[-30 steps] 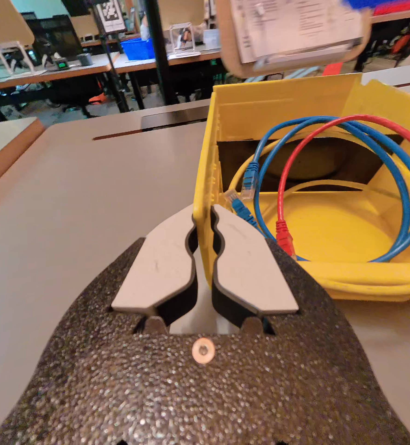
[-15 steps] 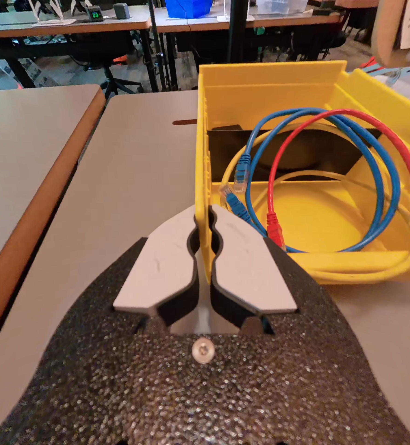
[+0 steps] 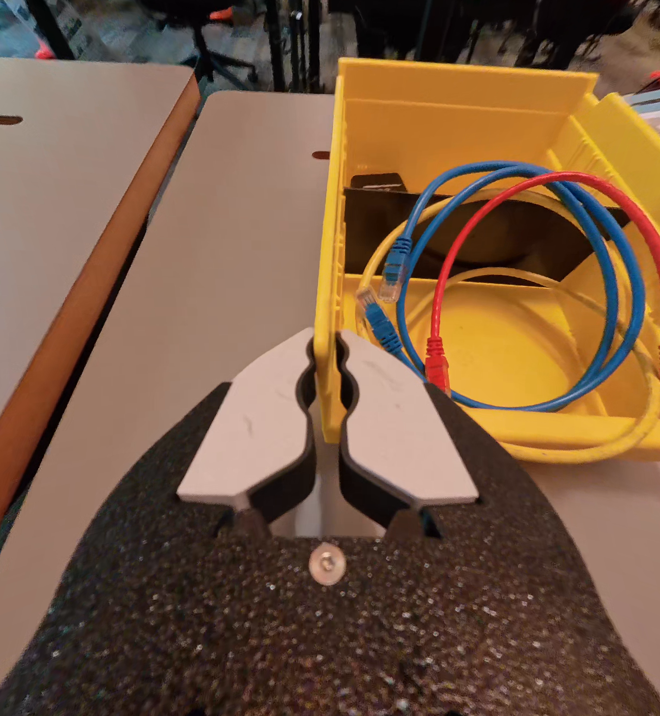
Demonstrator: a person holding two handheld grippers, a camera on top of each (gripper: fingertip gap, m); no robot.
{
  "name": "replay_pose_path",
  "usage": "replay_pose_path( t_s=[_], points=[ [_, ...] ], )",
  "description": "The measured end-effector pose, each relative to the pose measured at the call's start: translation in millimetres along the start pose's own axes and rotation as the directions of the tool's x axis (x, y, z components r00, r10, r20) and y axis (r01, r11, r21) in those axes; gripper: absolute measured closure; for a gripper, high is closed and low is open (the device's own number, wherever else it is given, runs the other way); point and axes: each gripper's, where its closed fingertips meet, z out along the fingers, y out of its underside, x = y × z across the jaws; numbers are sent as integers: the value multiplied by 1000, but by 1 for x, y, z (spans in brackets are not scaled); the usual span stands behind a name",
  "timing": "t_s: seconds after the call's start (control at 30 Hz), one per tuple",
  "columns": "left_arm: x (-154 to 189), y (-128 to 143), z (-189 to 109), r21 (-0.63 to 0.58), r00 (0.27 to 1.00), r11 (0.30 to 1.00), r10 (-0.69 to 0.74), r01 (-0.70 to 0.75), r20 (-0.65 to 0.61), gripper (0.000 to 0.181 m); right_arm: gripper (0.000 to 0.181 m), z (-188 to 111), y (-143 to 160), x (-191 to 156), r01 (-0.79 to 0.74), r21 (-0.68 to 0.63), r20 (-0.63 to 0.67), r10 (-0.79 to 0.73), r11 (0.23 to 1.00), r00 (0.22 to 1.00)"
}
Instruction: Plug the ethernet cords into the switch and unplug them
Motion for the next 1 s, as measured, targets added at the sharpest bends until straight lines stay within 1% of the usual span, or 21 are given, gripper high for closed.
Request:
replay_pose_path(
  t_s=[0.03, 0.1, 0.13, 0.17, 0.2, 0.23, 0.3, 0.33, 0.4, 0.5, 0.6, 0.63, 0.67, 0.7, 0.73, 0.77, 0.8, 0.87, 0.9, 0.97, 1.0],
  points=[
    [-3, -5, -3, -6, 1000, 1000, 9, -9, 30, 164, 136, -3, -3, 0, 12, 9, -9, -12, 1000, 1000],
    [-2, -29, -14, 18, 996, 998, 60, -61, 60, 150, 104, -23, -16, 8, 47, 82, -116, -37, 996, 993],
    [2, -45, -19, 30, 994, 996, 85, -88, 63, 146, 96, -40, -26, 14, 69, 145, -198, -40, 987, 979],
    [10, -62, -22, 39, 992, 993, 113, -115, 53, 142, 94, -58, -35, 13, 96, 209, -260, -40, 973, 965],
    [20, -79, -23, 39, 990, 989, 139, -140, 34, 140, 92, -73, -42, 1, 132, 272, -272, -55, 953, 961],
    [31, -95, -20, 23, 987, 986, 163, -163, 12, 138, 86, -84, -47, -23, 175, 327, -234, -100, 929, 967],
    [56, -116, -4, -72, 979, 977, 196, -199, -55, 127, 83, -94, -46, -82, 254, 401, -123, -223, 880, 967],
    [69, -123, 9, -137, 977, 970, 188, -201, -103, 121, 80, -94, -40, -117, 296, 424, -48, -305, 856, 951],
    [95, -130, 39, -285, 970, 939, 136, -192, -202, 109, 84, -89, -22, -182, 364, 473, 76, -449, 802, 890],
    [107, -122, 96, -531, 974, 828, 75, -181, -215, 101, 84, -68, 17, -261, 431, 489, 246, -593, 759, 767],
    [98, -94, 146, -749, 993, 652, 59, -116, -102, 98, 82, -37, 52, -304, 468, 459, 329, -634, 755, 700],
    [95, -84, 157, -796, 995, 597, 69, -101, -75, 98, 63, -23, 59, -306, 501, 434, 289, -643, 749, 709],
    [92, -74, 167, -829, 995, 551, 81, -93, -57, 98, 53, -11, 64, -305, 547, 411, 230, -664, 729, 712],
    [89, -65, 174, -856, 995, 511, 94, -82, -39, 98, 53, -3, 68, -303, 597, 391, 171, -693, 701, 701],
    [86, -57, 179, -878, 995, 475, 102, -64, -17, 98, 60, -2, 72, -302, 647, 362, 124, -723, 671, 680],
    [82, -49, 182, -898, 995, 439, 104, -43, 3, 97, 72, -8, 69, -304, 673, 371, 71, -743, 639, 666],
    [78, -42, 183, -912, 994, 410, 109, -24, 23, 98, 78, -21, 61, -310, 678, 429, 12, -754, 597, 657],
    [69, -34, 186, -918, 991, 397, 115, 19, 70, 98, 77, -46, 49, -321, 670, 550, -53, -780, 498, 623],
    [62, -32, 187, -913, 987, 406, 126, 43, 102, 99, 76, -52, 47, -321, 662, 571, -57, -780, 486, 623],
    [56, -27, 191, -900, 984, 429, 113, 76, 137, 116, 70, -53, 43, -312, 647, 564, -53, -760, 513, 648],
    [57, -24, 193, -895, 986, 436, 87, 90, 142, 116, 72, -53, 38, -306, 634, 577, -74, -740, 514, 668]
  ],
)
